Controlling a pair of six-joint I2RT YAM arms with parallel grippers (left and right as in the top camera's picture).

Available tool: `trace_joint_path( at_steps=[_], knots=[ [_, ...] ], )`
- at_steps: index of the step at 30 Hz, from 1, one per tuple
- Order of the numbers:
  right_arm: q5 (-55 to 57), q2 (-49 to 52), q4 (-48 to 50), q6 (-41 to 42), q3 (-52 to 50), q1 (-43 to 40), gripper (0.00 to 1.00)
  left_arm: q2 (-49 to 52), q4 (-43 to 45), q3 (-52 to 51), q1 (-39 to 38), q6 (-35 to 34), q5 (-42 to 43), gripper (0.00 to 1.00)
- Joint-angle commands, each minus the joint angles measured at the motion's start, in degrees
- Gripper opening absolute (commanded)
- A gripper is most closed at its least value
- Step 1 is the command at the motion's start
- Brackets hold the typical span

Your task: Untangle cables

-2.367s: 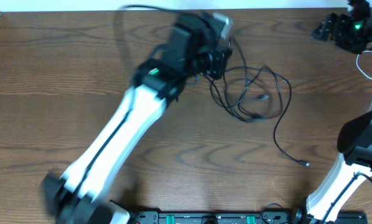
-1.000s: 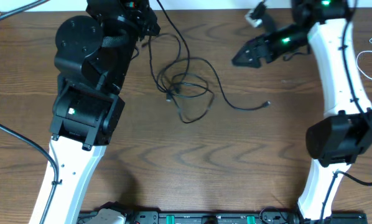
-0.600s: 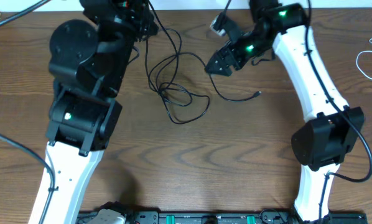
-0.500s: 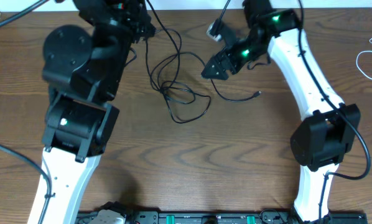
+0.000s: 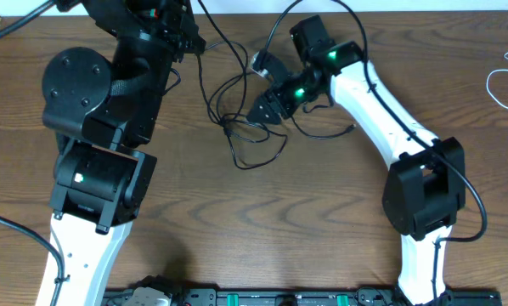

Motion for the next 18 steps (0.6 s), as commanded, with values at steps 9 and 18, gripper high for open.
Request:
trace_joint_path(
  at_steps=[9,18],
  knots=[
    [2.05,0.39,4.35,7.37,-4.13,0.7,0.37,-0.57,0.28,0.04,0.15,-0.74,-0.37,0.08],
    [7.19,-2.1,5.16,10.99,0.81,-6.05,0.01,-0.61,-3.45,0.04,0.74,-0.22,-7.74,0.07]
  ],
)
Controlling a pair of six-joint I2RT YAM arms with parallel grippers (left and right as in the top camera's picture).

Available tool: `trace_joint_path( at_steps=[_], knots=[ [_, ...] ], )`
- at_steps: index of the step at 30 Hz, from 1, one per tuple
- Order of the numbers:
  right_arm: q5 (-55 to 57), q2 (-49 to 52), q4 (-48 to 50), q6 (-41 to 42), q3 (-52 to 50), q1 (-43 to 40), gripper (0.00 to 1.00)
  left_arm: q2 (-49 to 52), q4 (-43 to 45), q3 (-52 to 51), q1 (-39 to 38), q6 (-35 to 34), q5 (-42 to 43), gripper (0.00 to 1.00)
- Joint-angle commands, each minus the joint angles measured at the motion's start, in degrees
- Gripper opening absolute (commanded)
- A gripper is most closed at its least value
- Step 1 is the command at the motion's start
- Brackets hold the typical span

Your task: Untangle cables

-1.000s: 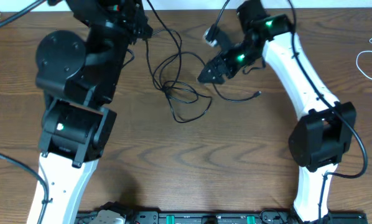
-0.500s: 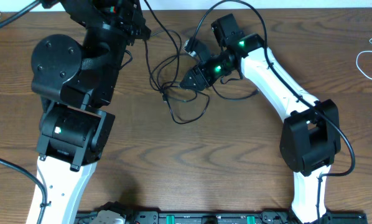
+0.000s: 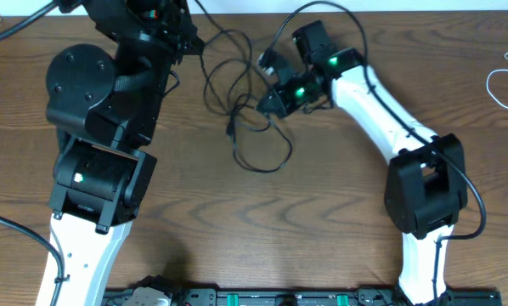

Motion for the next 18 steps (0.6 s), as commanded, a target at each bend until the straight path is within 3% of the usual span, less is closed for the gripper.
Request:
trace_joint_path(
  at_steps=[1,5,9,13,18],
  knots=[
    [2.47,-3.39,0.11,1.9,4.04,-5.18,0.01,-0.59,-0.26,0.04,0.42,0.33,-5.44,0.08],
    [5.35,-8.96,0.28,4.22,5.31,-10.75,0.01,-0.59,-1.92,0.04,0.39,3.04,-9.33,0.07],
    [12.2,-13.6,-1.64,7.56,5.31,-15.23,0.01,-0.59,-6.27,0.04,0.42,4.72,-18.99,0.07],
    [26.23,-16.06,-5.46,15.21,5.31,-18.69,0.01,-0.48,-10.23,0.04,0.98,6.05,-29.86,0.08],
    [36.72,-16.24,-9.11,21.31,5.29,-23.02,0.01,-0.48,-11.43,0.04,4.33,10.62,-33.24,0.08]
  ],
)
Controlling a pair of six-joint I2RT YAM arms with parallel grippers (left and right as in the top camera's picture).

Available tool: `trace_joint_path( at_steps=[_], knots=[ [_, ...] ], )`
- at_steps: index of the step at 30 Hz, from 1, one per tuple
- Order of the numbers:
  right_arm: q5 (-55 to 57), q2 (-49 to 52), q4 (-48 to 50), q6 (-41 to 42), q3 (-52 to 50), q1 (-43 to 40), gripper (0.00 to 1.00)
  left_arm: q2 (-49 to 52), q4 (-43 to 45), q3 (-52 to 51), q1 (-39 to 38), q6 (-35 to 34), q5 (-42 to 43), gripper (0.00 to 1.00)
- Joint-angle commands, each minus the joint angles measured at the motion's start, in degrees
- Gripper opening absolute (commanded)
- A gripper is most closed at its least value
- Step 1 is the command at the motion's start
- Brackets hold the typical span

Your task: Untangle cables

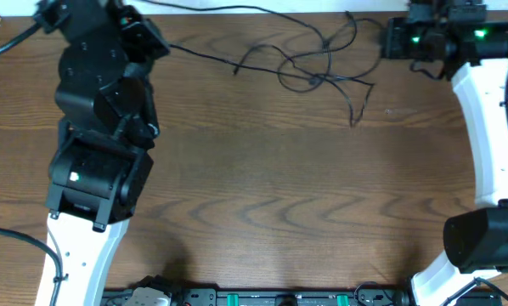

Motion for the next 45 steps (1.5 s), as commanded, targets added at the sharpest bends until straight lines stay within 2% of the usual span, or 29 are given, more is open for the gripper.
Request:
trace_joint_path(
  at_steps=[1,7,15,17,19,25,26,30,36,41,45],
  knots=[
    [10.97,0.92,-1.62,6.45,0.17,-2.99,0.01,-0.48,-0.31,0.04,2.67,4.37,-6.36,0.07],
    [14.6,1.01,-3.52,8.17,-0.13,-6.75,0.01,-0.48,-0.72,0.04,6.23,4.37,-6.32,0.08],
    [15.93,2.4,-5.79,8.33,-2.21,-7.93,0.01,-0.48,1.11,0.04,6.25,4.35,-5.97,0.08],
    [15.74,2.82,-5.7,8.33,-3.63,-7.96,0.01,-0.48,1.51,0.04,6.27,4.35,-3.08,0.07],
    [12.72,3.45,-5.01,6.32,-4.0,-7.56,0.06,-0.48,1.44,0.04,6.27,4.35,-0.07,0.07],
    [-6.47,3.45,-2.19,-9.6,-3.67,-5.9,0.49,-0.44,1.4,0.04,6.01,3.19,6.47,0.07],
    [-9.77,3.45,-1.9,-11.19,-3.67,-5.62,0.53,-0.44,1.4,0.04,5.99,3.04,7.39,0.07],
    [-17.55,3.5,-1.77,-12.85,-3.67,-4.68,0.56,-0.44,1.42,0.04,6.01,2.95,8.94,0.08],
    [-21.27,3.61,-2.23,-17.59,-3.89,-1.18,0.63,-0.44,1.42,0.04,6.01,2.8,8.92,0.08],
    [-23.65,4.92,-5.44,-24.94,-3.91,3.69,0.68,-0.44,1.44,0.04,6.01,2.8,8.92,0.07],
    [-24.39,6.43,-10.56,-34.01,-3.91,7.56,0.72,-0.44,1.44,0.04,6.01,2.82,8.9,0.07]
  ],
)
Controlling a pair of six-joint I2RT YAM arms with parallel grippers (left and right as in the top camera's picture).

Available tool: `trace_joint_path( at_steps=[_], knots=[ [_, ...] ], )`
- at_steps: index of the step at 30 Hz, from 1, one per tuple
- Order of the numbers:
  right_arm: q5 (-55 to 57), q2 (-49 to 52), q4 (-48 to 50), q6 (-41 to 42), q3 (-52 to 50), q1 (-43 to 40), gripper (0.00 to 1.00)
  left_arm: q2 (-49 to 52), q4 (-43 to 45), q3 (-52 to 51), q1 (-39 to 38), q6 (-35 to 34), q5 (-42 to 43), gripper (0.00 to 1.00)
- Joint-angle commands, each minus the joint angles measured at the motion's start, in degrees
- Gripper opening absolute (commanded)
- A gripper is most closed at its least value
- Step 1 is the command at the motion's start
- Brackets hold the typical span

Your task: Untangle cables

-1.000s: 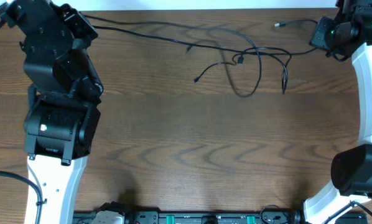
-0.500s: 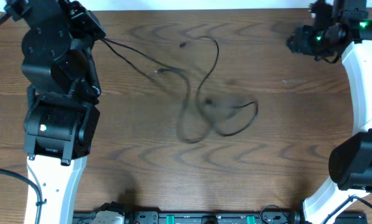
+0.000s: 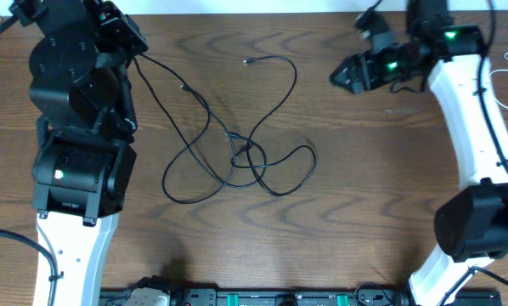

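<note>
Black cables lie slack on the wooden table, crossing in a small knot near the middle, with loops spreading left and right. One free end rests at the upper middle. Another strand climbs up-left into my left gripper, which is shut on it at the top left corner. My right gripper hovers at the upper right, pointing left. It is open, holds nothing and is well clear of the cables.
A thin white cable lies at the table's right edge, behind the right arm. A black power strip runs along the front edge. A dark cord crosses the lower left.
The cables were stretched along the back edge between both grippers. Now they lie slack in the middle of the table. My right gripper has let go and moved down-left. The left still holds its strand.
At first both grippers were close together at the back of the table, working at the bunched tangle. Then they stood far apart with the cables drawn out between them. Now the right has let go and the cables rest in loose loops with one small knot.
</note>
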Motion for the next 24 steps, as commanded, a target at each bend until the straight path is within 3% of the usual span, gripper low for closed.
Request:
trace_joint_path(
  at_steps=[1,8,18,24],
  knots=[
    [-3.32,2.47,-3.17,-11.96,-0.13,3.08,0.73,-0.44,0.44,0.04,0.24,-0.07,0.66,0.07],
    [-6.29,5.35,-13.92,-33.22,-0.39,8.28,0.82,-0.44,0.35,0.04,0.24,-0.07,0.66,0.07],
    [-7.93,13.42,-12.11,-36.94,-1.95,14.4,0.86,-0.44,-1.25,0.04,0.24,-0.09,0.66,0.07],
    [-7.8,19.69,-11.52,-38.45,-1.95,18.6,0.82,-0.44,-1.31,0.04,0.24,-0.09,0.66,0.08]
  ],
)
